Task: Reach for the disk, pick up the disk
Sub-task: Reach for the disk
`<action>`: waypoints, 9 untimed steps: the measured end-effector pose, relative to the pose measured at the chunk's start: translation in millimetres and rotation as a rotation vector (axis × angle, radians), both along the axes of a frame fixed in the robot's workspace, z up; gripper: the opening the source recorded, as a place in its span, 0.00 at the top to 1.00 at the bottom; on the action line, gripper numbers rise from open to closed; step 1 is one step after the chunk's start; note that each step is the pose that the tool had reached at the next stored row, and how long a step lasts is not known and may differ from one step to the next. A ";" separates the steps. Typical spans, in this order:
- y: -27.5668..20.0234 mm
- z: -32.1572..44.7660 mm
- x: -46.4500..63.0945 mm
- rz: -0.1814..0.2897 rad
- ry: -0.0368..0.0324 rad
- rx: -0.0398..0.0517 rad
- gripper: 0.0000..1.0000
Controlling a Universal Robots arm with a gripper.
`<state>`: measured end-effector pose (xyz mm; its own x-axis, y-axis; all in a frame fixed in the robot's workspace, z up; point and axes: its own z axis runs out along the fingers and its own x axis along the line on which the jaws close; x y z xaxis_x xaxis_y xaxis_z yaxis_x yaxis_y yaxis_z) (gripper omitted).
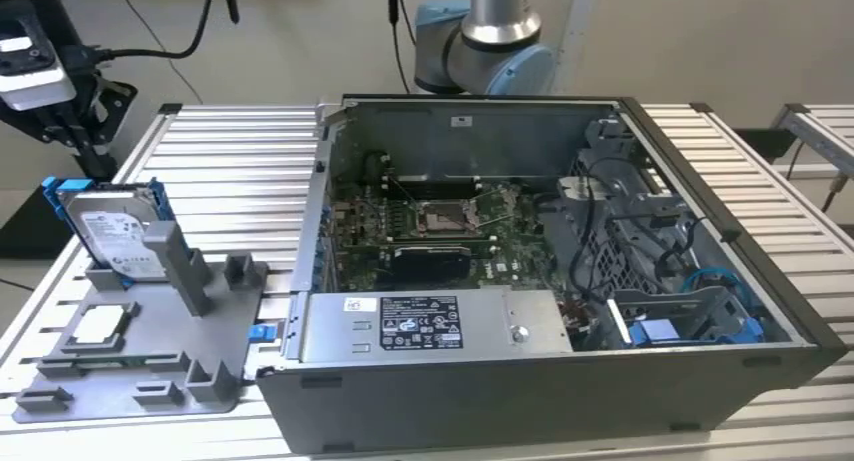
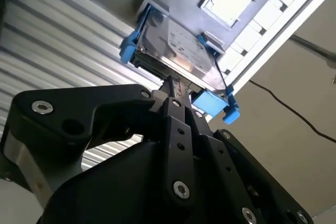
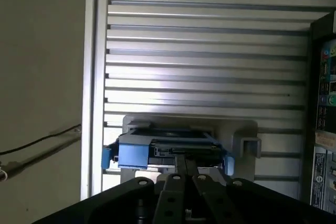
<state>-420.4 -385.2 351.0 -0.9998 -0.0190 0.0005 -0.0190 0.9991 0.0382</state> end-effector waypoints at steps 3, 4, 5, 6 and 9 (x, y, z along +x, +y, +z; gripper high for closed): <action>2.0 0.0 -12.3 0.000 0.0000 -0.0001 1.00; 2.4 0.0 -16.0 0.000 0.0000 -0.0001 1.00; 2.8 0.0 -19.8 0.000 0.0001 -0.0001 1.00; 3.1 0.0 -22.9 0.000 0.0000 0.0000 1.00; 3.4 0.0 -32.2 0.000 0.0001 0.0000 1.00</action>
